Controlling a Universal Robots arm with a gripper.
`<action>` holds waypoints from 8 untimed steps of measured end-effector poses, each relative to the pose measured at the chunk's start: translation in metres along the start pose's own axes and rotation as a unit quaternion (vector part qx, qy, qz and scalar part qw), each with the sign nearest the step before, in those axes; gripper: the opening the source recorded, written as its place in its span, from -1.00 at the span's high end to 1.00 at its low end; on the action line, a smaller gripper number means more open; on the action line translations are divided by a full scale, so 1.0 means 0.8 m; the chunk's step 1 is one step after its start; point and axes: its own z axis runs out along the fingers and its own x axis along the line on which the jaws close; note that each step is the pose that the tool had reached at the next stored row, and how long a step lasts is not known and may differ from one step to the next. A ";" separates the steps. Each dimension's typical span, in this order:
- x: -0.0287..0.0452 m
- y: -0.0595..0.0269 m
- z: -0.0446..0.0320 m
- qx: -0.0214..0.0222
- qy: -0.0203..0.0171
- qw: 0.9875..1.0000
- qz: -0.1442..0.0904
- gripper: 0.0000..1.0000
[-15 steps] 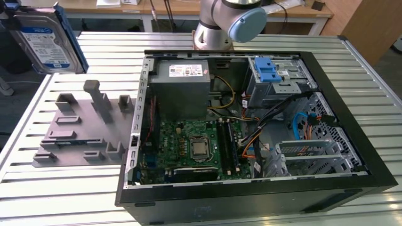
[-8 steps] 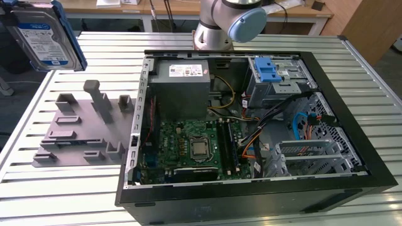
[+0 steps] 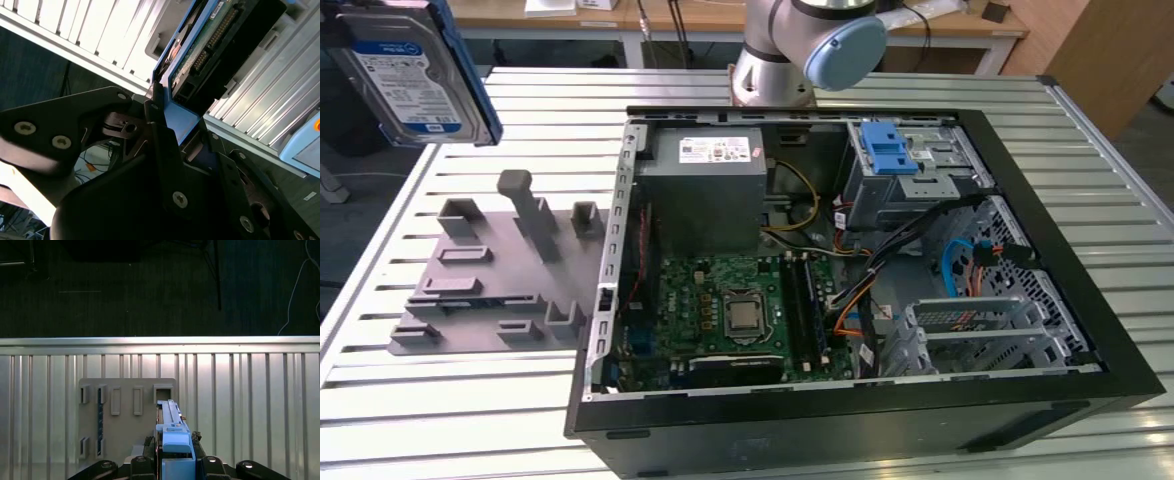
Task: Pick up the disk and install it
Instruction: 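Pick up the disk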
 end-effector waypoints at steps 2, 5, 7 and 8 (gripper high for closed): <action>0.0000 0.000 -0.0025 0.000 0.000 1.000 0.000 0.26; -0.0001 0.000 -0.0066 0.000 0.000 1.000 0.000 0.26; -0.0001 0.000 -0.0086 0.000 0.000 1.000 0.000 0.26; -0.0001 0.000 -0.0093 0.000 0.000 1.000 0.000 0.26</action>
